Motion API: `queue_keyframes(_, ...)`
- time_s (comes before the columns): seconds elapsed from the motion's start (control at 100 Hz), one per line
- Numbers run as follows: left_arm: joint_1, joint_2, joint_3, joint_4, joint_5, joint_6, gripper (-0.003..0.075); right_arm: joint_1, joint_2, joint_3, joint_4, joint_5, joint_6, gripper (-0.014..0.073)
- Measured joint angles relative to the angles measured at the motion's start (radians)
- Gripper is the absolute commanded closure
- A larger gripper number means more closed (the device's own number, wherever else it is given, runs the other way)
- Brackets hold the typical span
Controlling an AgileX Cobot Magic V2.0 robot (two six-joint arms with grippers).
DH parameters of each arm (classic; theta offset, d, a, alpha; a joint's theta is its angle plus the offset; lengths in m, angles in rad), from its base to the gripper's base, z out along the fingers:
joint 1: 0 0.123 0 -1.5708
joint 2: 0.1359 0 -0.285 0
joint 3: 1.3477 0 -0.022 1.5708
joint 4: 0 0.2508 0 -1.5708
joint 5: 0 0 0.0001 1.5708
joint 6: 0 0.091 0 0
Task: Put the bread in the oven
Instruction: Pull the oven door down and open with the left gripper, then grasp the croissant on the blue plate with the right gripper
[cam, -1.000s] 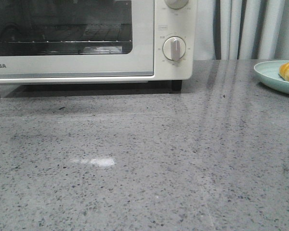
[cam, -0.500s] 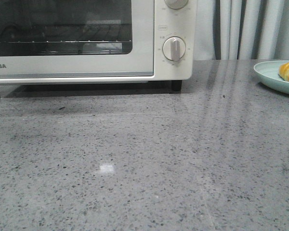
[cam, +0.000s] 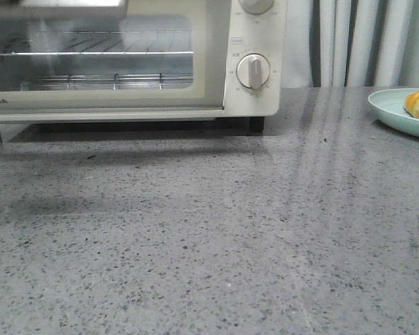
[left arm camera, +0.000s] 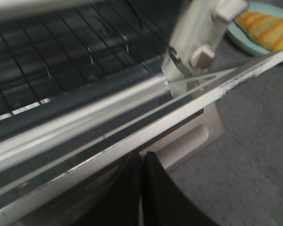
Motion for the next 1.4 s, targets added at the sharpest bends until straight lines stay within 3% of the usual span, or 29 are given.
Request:
queue_keyframes(0.18, -0.005, 0.002, 0.118, -0.012, 0.121, 0.000, 0.0741, 0.000, 0.000, 0.000, 0.000, -0.042, 0.000, 0.0652)
queue_keyframes(0.37, -0.005, 0.021, 0.207, 0.024, 0.112, 0.000, 0.0741, 0.000, 0.000, -0.001, 0.002, -0.043, 0.000, 0.0652)
queue_keyframes(0.75, -0.005, -0.010, 0.226, -0.019, 0.115, 0.000, 0.0741, 0.000, 0.004, -0.062, 0.004, -0.024, 0.000, 0.0651)
queue_keyframes(1.08, -0.005, -0.367, 0.228, -0.137, 0.096, 0.000, 0.0741, 0.000, 0.210, -0.310, 0.014, 0.362, 0.000, 0.0651)
queue_keyframes(1.33, -0.003, -0.549, 0.228, -0.139, 0.096, 0.000, 0.0741, -0.038, 0.459, -0.504, 0.015, 0.485, 0.009, 0.0648)
queue_keyframes(1.4, -0.003, -0.579, 0.228, -0.139, 0.100, 0.000, 0.0741, -0.079, 0.530, -0.516, 0.017, 0.491, 0.011, 0.0603)
